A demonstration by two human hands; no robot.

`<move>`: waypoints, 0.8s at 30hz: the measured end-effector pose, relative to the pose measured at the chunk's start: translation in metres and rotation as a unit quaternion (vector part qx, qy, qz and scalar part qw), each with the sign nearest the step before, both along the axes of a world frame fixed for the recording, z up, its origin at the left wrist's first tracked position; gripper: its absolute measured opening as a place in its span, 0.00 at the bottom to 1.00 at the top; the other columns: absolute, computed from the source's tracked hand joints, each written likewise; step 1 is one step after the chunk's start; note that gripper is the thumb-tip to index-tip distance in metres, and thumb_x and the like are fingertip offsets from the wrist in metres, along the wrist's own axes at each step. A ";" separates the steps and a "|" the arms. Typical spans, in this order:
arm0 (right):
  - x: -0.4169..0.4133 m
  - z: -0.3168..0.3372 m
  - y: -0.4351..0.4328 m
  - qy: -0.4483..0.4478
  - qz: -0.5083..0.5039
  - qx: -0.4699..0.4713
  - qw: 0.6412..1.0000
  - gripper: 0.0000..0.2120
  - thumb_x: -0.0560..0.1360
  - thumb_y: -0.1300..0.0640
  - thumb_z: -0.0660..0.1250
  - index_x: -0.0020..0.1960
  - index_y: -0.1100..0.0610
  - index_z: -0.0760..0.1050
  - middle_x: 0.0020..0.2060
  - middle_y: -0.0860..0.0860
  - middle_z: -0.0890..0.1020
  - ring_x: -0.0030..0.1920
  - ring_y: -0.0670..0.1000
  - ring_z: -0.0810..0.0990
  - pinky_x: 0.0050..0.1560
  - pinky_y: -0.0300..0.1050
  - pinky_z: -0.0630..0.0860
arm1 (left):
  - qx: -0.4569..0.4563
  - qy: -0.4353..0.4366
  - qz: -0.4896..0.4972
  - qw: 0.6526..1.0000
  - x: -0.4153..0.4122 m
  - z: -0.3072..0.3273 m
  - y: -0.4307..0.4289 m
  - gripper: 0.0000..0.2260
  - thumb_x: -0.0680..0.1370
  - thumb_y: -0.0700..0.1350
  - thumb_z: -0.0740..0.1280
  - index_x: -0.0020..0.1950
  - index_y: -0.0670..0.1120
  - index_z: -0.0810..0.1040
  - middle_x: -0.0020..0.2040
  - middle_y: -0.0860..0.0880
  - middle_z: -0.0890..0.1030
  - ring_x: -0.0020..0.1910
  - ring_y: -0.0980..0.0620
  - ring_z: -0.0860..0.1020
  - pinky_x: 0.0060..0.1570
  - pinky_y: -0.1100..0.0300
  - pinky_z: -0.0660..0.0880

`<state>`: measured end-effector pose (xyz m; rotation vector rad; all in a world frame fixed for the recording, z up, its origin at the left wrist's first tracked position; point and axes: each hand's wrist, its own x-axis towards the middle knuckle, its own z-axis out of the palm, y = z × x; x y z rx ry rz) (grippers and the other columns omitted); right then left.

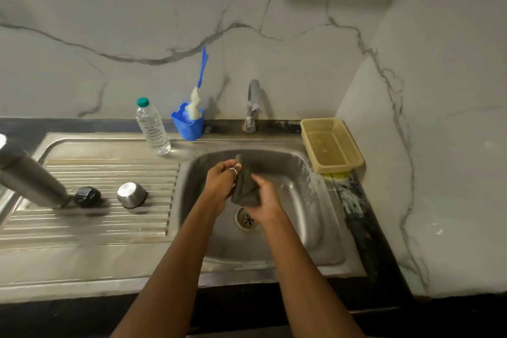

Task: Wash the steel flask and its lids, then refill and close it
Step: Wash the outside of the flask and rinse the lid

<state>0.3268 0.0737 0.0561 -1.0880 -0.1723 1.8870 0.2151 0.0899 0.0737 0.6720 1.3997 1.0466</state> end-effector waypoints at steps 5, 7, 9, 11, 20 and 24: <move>-0.006 0.007 -0.001 -0.014 0.043 -0.010 0.999 0.18 0.79 0.50 0.59 0.51 0.61 0.83 0.48 0.62 0.85 0.51 0.61 0.82 0.60 0.58 0.76 | 0.063 0.030 -0.016 0.997 -0.020 0.006 -0.007 0.11 0.80 0.39 0.69 0.61 0.49 0.80 0.51 0.46 0.85 0.51 0.49 0.84 0.51 0.53 0.82; -0.007 0.002 0.001 -0.019 0.055 0.002 0.998 0.14 0.77 0.58 0.60 0.56 0.63 0.80 0.51 0.63 0.84 0.54 0.62 0.82 0.63 0.60 0.76 | 0.079 0.047 -0.008 0.996 -0.027 0.005 -0.007 0.11 0.80 0.39 0.69 0.61 0.49 0.79 0.50 0.47 0.85 0.49 0.52 0.83 0.46 0.61 0.81; -0.007 -0.007 0.003 -0.027 0.056 0.013 0.998 0.16 0.73 0.65 0.56 0.56 0.63 0.77 0.47 0.61 0.84 0.48 0.59 0.82 0.54 0.54 0.80 | 0.084 0.059 0.008 0.995 -0.033 0.000 -0.008 0.11 0.80 0.40 0.68 0.61 0.49 0.79 0.50 0.48 0.85 0.48 0.53 0.82 0.45 0.63 0.79; -0.004 -0.014 0.005 -0.023 0.064 0.026 0.997 0.20 0.69 0.68 0.55 0.57 0.62 0.77 0.45 0.59 0.83 0.44 0.58 0.81 0.47 0.51 0.79 | 0.087 0.051 0.026 0.995 -0.038 -0.009 -0.007 0.12 0.80 0.40 0.69 0.62 0.49 0.79 0.49 0.48 0.85 0.49 0.50 0.82 0.48 0.58 0.79; -0.007 -0.048 0.017 0.032 0.095 0.077 0.992 0.26 0.79 0.42 0.66 0.66 0.62 0.78 0.61 0.60 0.82 0.63 0.57 0.80 0.71 0.53 0.70 | 0.113 -0.027 0.053 0.992 -0.034 -0.039 0.011 0.10 0.81 0.41 0.67 0.62 0.49 0.78 0.57 0.43 0.83 0.52 0.47 0.82 0.50 0.52 0.81; -0.011 -0.070 0.029 0.074 0.095 0.124 0.985 0.36 0.76 0.34 0.66 0.74 0.58 0.72 0.69 0.58 0.77 0.71 0.58 0.73 0.77 0.60 0.59 | 0.144 -0.090 0.043 0.984 -0.033 -0.052 0.022 0.11 0.82 0.40 0.66 0.64 0.46 0.78 0.57 0.42 0.83 0.52 0.47 0.82 0.50 0.52 0.82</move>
